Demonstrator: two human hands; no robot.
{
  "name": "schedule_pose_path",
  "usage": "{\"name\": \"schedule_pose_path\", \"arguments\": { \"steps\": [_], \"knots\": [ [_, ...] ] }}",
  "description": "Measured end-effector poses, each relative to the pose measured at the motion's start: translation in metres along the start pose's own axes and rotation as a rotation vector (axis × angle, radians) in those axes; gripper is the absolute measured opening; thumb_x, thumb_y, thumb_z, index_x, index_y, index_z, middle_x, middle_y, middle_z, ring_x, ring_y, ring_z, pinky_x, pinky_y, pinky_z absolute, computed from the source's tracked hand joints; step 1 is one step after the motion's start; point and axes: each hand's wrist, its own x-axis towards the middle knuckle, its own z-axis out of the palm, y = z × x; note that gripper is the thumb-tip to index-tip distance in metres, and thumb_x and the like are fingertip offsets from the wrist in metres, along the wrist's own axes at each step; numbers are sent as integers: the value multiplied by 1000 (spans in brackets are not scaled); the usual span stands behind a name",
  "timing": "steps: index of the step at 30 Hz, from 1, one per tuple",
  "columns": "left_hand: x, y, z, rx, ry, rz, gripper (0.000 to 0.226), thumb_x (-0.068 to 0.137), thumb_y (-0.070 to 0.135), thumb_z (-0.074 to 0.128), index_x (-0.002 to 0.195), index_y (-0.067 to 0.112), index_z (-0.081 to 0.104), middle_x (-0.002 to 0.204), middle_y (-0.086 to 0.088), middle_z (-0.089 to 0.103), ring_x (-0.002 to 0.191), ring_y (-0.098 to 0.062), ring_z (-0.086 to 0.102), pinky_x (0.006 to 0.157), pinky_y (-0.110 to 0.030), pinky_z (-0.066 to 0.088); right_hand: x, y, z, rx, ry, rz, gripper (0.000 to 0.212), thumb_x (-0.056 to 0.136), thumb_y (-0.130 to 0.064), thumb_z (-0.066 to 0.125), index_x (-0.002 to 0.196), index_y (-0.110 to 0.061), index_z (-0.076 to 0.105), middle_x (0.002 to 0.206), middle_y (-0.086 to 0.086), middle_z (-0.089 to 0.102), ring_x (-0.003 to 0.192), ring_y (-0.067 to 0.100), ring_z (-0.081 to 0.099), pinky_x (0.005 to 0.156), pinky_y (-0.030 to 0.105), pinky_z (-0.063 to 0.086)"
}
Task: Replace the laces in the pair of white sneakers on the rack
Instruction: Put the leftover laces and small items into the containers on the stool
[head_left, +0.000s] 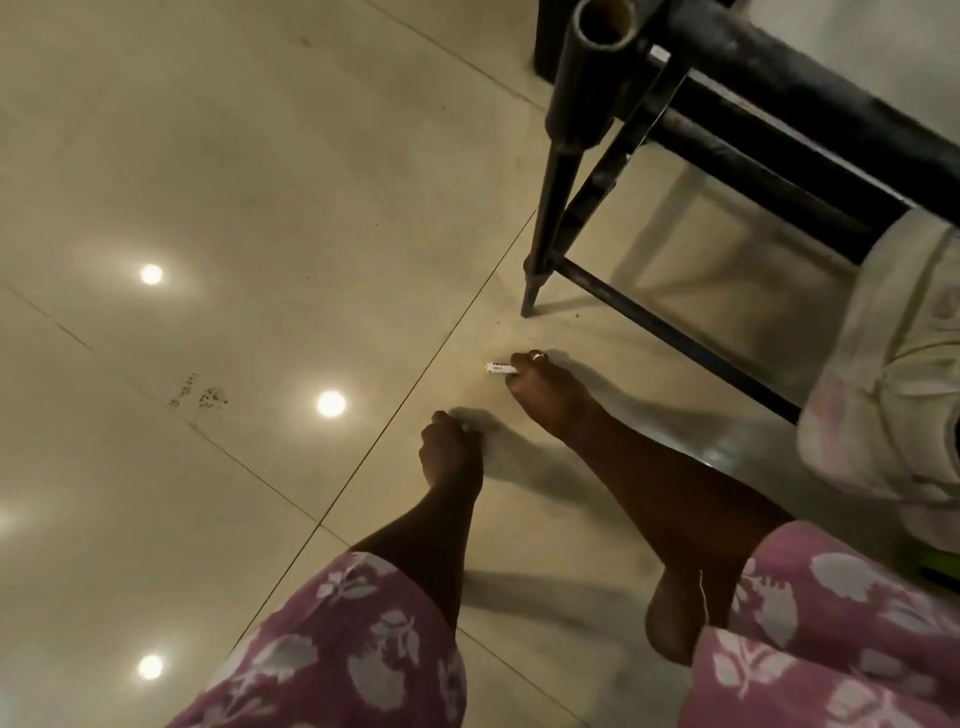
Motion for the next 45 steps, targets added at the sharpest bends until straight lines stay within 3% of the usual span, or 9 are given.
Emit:
{"name": "schedule_pose_path", "arguments": {
  "steps": [2, 8, 21, 24, 29, 35, 38, 42, 45],
  "knots": [
    [-2, 0, 0, -27, -4, -5, 25, 95, 14, 49, 116, 1, 54, 113, -17, 61, 104, -32, 60, 80, -34, 46, -4, -2, -8, -19, -3, 11, 10, 81, -21, 66, 88, -18, 73, 89, -1, 67, 81, 10, 65, 66, 17, 51],
    [-22, 3, -19, -237, 15, 12, 24, 90, 14, 57, 113, 6, 57, 105, -14, 64, 86, -22, 58, 67, -26, 44, -16, -7, -23, 92, -6, -72, 34, 100, -5, 33, 129, -2, 51, 121, 16, 56, 109, 25, 58, 92, 31, 51],
    [-151, 63, -136, -561, 315, 251, 26, 88, 13, 58, 112, 6, 64, 105, -14, 69, 100, -30, 61, 79, -26, 37, -117, -24, -222, -82, 110, -241, 31, 98, -4, 33, 124, 4, 49, 121, 21, 50, 110, 38, 52, 85, 45, 49],
    [-197, 78, -162, -621, 375, 335, 26, 89, 14, 57, 113, 7, 65, 107, -15, 69, 102, -31, 61, 84, -29, 38, -158, -22, -265, 5, 133, -104, 31, 99, -16, 35, 123, -1, 50, 107, 13, 54, 110, 36, 53, 85, 41, 46],
    [-283, 119, -188, -614, 387, 594, 23, 90, 18, 57, 106, 6, 68, 96, -19, 69, 92, -35, 64, 84, -35, 45, -244, 1, -324, -5, 360, 56, 35, 100, -13, 34, 128, -3, 53, 124, 21, 51, 113, 33, 51, 90, 38, 40],
    [-401, 187, -167, -620, 232, 891, 32, 90, 24, 60, 116, 4, 66, 107, -17, 69, 103, -29, 62, 79, -20, 36, -360, 49, -366, -51, 595, 314, 23, 89, -4, 51, 105, -1, 66, 101, 23, 60, 89, 35, 62, 71, 36, 47],
    [-462, 228, -140, -638, 19, 997, 36, 90, 22, 62, 120, 1, 63, 103, -23, 67, 95, -34, 64, 89, -30, 48, -426, 82, -371, 56, 727, 520, 24, 86, -1, 54, 104, 1, 68, 98, 26, 61, 85, 39, 63, 69, 37, 49],
    [-544, 274, -93, -647, -304, 1096, 36, 88, 7, 62, 124, 4, 59, 91, -13, 59, 66, -17, 58, 50, -12, 52, -511, 130, -363, 148, 773, 872, 32, 95, -12, 44, 122, -7, 62, 117, 18, 56, 104, 34, 56, 85, 35, 40],
    [-610, 309, -47, -540, -501, 1160, 31, 91, -5, 52, 119, 0, 62, 87, -12, 58, 51, -8, 59, 50, -16, 47, -583, 167, -351, 142, 797, 1120, 30, 97, -15, 42, 111, -4, 66, 109, 20, 60, 100, 34, 57, 79, 34, 40]
  ]
}}
